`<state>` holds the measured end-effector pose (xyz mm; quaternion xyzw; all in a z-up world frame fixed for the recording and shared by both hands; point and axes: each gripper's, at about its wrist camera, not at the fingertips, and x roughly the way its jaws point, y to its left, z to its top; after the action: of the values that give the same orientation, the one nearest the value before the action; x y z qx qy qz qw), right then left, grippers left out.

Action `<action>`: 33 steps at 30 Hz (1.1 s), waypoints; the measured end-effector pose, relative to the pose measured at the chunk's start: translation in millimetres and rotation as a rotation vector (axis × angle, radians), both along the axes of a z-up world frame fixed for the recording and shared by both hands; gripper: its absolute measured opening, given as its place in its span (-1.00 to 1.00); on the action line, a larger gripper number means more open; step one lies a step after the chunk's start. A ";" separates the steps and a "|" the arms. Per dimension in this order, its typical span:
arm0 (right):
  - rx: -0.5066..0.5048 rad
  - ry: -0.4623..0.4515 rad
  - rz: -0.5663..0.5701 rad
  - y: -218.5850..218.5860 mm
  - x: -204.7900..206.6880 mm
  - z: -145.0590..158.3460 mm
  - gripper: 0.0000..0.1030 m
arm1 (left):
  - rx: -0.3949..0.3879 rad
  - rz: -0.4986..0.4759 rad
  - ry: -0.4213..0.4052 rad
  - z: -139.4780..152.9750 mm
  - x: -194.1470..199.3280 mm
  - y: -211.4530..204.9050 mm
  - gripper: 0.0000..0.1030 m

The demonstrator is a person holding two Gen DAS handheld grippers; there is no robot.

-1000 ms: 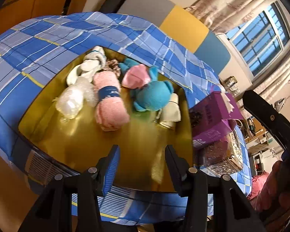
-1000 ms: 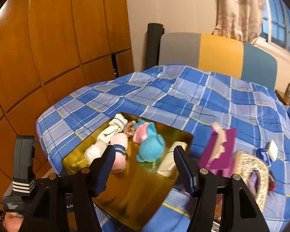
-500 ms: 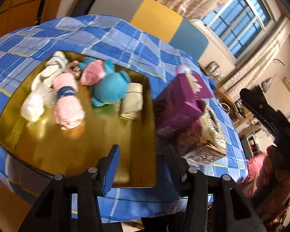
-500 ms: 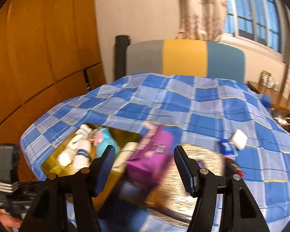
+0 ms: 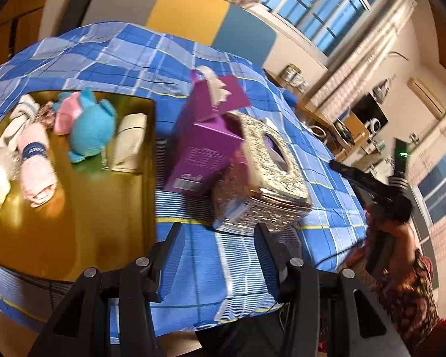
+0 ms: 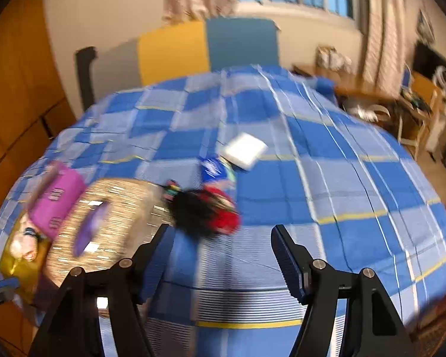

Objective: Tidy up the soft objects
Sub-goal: 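Move both tools back toward the red plush toy and black hair ties, then grasp the black beaded hair ties with the left gripper while the right gripper grasps the red plush toy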

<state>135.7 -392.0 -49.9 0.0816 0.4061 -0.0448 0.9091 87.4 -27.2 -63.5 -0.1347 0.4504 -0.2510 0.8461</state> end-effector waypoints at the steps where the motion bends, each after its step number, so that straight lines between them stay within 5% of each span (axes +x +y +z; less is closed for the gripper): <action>1: 0.016 0.023 -0.006 -8.3 4.2 -8.1 0.34 | 0.002 -0.008 -0.003 1.1 -0.9 -3.3 -0.06; 9: 0.055 0.143 0.013 -32.2 49.0 -60.4 0.32 | 0.024 -0.075 -0.005 6.0 -2.5 -33.1 -0.06; 18: 0.130 0.181 0.121 -14.6 97.1 -82.6 0.26 | 0.043 -0.113 -0.005 9.0 -0.4 -54.1 -0.06; 25: 0.177 0.207 0.152 -9.5 110.6 -92.7 -0.50 | 0.054 -0.126 0.003 11.5 0.3 -64.1 -0.06; 33: 0.108 0.137 0.089 -48.3 83.9 -75.2 -0.58 | 0.053 -0.168 -0.024 26.8 9.7 -89.4 -0.06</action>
<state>219.6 -440.3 -125.2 0.1091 0.4725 0.0123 0.8745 97.1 -116.6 -36.7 -0.0708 0.4564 -0.3105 0.8308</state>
